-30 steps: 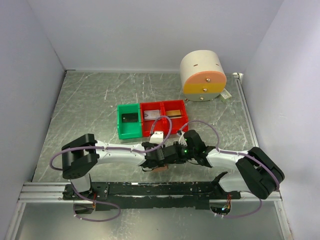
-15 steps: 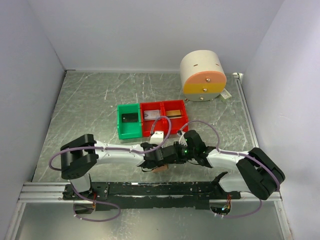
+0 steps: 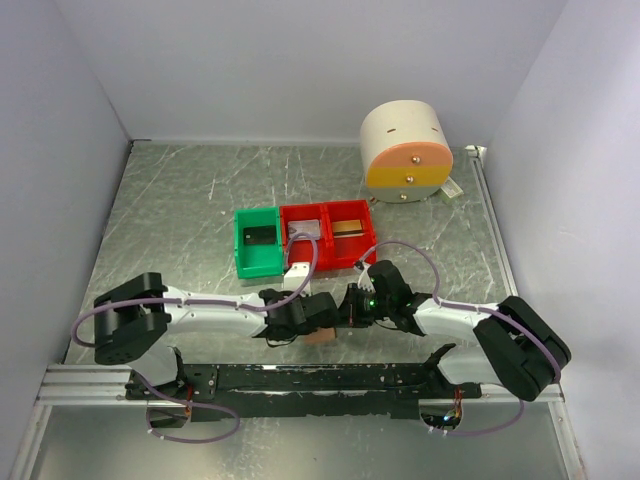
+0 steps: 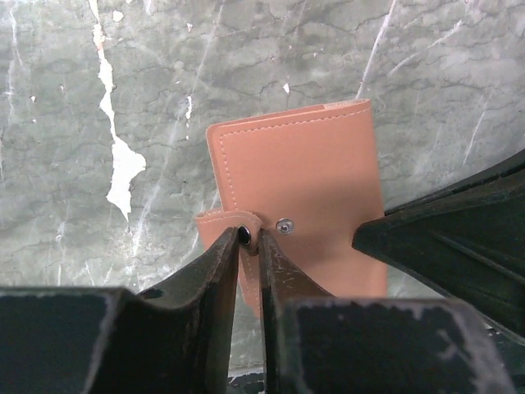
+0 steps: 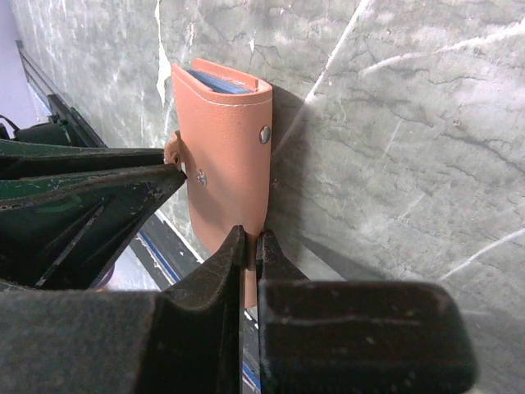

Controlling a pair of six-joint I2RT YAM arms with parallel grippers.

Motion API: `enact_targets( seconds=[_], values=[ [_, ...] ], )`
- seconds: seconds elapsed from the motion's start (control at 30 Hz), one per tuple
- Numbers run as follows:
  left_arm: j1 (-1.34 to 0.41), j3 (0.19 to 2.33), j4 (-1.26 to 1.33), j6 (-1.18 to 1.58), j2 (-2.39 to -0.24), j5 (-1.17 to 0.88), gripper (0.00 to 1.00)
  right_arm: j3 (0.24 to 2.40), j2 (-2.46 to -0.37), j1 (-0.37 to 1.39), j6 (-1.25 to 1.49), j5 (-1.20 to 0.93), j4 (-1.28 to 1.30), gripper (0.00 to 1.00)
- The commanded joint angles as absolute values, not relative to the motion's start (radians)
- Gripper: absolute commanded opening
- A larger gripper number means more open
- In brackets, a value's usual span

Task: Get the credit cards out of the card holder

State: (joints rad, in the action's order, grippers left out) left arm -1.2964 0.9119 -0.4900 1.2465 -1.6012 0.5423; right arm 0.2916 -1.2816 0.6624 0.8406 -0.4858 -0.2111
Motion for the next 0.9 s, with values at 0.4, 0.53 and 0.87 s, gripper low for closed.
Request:
enact_targets(
  seconds=[0.4, 0.53, 0.87],
  values=[
    [-1.292, 0.974, -0.638, 1.347, -1.647, 0.601, 0.61, 0.311, -1.283, 0.667, 0.806, -0.486, -0.160, 0.00],
    [-1.293, 1.000, -0.702, 1.387, -1.665, 0.618, 0.59, 0.314, -1.288, 0.667, 0.805, -0.488, -0.159, 0.00],
    [-1.293, 0.898, -0.644, 1.411, -1.543, 0.621, 0.44, 0.325, -1.307, 0.667, 0.797, -0.492, -0.157, 0.00]
  ],
)
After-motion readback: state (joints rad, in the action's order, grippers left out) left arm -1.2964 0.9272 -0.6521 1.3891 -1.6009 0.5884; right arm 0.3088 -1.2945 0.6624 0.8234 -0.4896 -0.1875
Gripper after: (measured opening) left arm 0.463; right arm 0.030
